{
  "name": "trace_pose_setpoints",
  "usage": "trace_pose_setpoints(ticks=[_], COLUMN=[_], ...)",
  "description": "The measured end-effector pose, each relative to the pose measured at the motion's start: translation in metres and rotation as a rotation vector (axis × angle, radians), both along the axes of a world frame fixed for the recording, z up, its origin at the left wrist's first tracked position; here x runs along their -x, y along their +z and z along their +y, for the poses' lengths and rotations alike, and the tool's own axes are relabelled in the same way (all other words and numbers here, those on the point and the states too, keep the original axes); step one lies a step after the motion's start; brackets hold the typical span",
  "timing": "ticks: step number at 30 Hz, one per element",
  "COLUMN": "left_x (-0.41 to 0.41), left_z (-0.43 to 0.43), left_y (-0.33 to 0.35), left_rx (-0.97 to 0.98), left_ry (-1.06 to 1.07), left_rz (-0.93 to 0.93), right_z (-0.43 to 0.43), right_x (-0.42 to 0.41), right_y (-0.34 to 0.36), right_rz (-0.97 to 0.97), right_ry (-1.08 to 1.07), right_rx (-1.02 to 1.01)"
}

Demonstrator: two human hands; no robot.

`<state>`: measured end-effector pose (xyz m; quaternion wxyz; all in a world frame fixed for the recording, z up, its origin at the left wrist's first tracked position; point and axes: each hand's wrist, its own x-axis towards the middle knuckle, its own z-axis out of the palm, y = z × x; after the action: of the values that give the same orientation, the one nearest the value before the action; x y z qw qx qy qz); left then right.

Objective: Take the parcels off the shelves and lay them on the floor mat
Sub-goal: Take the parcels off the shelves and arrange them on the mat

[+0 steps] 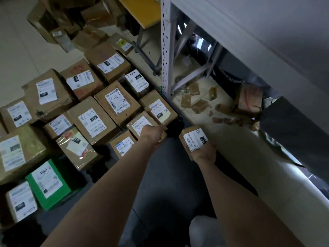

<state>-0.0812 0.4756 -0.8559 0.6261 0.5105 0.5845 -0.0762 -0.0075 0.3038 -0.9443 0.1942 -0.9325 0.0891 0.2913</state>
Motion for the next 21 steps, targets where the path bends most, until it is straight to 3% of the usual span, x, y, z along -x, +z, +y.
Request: trace_pose_setpoints(ticks=[12, 18, 21], left_x=[-0.058, -0.057, -0.057], left_z=[0.009, -0.003, -0.012], left_y=[-0.08, -0.053, -0.012], left_rx=[-0.112, -0.082, -0.062], left_ry=[-0.105, -0.124, -0.136], left_rz=[-0.07, -0.041, -0.046], right_z=[0.015, 0.012, 0.018], right_x=[-0.043, -0.029, -0.018], right_y=[-0.098, -0.06, -0.01], right_rz=[-0.04, 0.036, -0.033], right_ry=[0.2, 0.331, 0.472], right_rx=[0.04, 0.13, 0.153])
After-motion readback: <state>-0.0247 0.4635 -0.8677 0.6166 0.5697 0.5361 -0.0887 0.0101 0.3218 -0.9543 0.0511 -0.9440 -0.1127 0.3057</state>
